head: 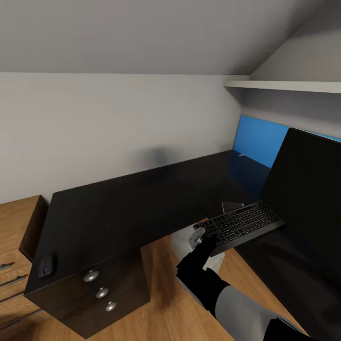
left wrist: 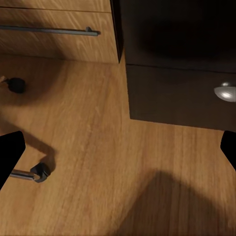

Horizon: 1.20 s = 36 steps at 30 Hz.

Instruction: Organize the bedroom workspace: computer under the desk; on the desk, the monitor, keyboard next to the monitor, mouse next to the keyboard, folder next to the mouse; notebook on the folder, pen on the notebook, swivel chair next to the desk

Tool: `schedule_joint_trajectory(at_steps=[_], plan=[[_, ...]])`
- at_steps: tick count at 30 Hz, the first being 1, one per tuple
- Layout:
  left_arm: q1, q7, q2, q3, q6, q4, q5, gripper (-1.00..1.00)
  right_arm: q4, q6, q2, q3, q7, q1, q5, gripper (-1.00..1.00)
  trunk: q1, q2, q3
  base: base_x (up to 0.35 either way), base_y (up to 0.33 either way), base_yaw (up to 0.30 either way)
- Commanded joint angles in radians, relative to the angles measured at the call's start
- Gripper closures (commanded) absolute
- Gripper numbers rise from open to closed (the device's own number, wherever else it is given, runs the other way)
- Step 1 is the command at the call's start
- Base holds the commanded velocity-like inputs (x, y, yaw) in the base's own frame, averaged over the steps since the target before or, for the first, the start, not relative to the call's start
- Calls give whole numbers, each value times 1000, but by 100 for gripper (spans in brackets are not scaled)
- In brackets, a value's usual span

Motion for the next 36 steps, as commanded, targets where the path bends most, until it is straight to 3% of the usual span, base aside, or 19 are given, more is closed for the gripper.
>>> schedule_joint_trajectory(at_steps=[1,5,36], plan=[[1,3,1,-3,-5,-1,10,-100,1,5,0,7,-8,-2,-10,-100,0,-1,-1,0,0,0],[1,3,1,-10,-4,-1,10,-100,1,5,0,7,-9,-1,-10,-100,8,-15,-7,0,0,0],[0,3,1,-27,-5,-1,10,-100,1,5,0,9,-10,-2,-9,-100,0,-1,-1,0,0,0]])
